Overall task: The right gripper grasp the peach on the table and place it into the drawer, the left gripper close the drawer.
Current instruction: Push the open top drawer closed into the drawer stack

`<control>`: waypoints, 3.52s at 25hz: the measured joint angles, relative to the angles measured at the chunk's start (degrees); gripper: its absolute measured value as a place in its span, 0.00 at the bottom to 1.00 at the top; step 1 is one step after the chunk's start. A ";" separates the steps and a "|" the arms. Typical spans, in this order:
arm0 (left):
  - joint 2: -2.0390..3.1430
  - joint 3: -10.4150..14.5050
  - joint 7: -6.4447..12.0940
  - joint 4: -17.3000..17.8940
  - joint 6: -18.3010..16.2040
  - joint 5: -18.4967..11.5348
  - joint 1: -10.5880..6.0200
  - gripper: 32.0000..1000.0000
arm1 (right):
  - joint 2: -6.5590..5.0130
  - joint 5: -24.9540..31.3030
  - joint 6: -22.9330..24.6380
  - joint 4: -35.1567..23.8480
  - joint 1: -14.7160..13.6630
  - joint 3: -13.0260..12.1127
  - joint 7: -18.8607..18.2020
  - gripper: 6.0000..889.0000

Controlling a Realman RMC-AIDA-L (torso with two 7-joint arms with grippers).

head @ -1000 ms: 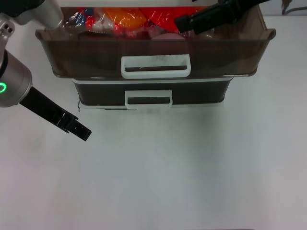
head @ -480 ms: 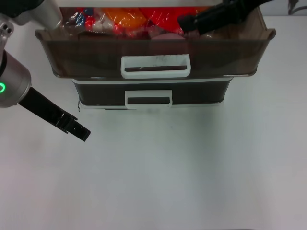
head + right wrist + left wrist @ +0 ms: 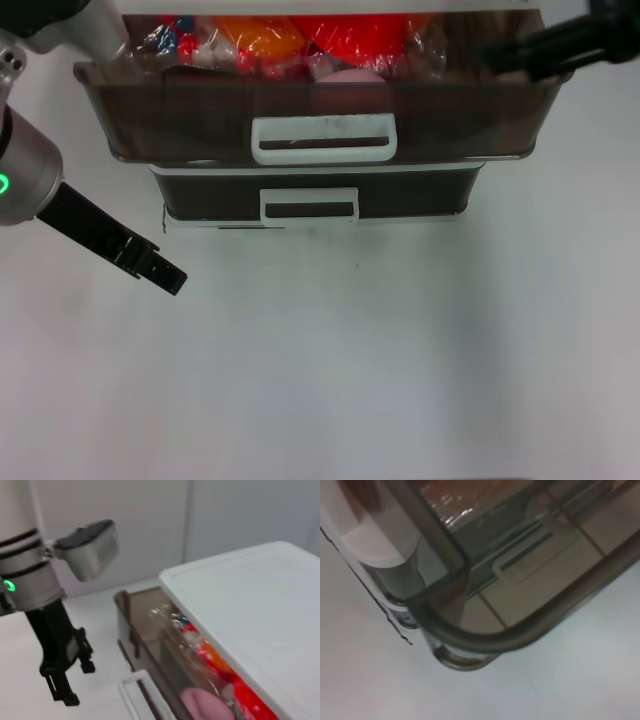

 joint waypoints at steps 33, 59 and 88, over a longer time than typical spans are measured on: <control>-0.16 -0.54 0.17 2.77 0.07 -5.55 1.43 0.84 | 0.13 -19.00 -7.37 41.93 -4.48 6.13 -19.54 0.92; -0.27 16.57 5.31 17.95 -1.44 -13.69 -6.87 0.84 | 1.87 -22.02 -9.25 43.95 -4.27 6.46 -21.74 0.92; -0.40 20.78 15.94 3.93 10.04 -12.65 -14.13 0.84 | 2.57 -21.55 -8.55 43.58 -3.48 6.47 -21.42 0.92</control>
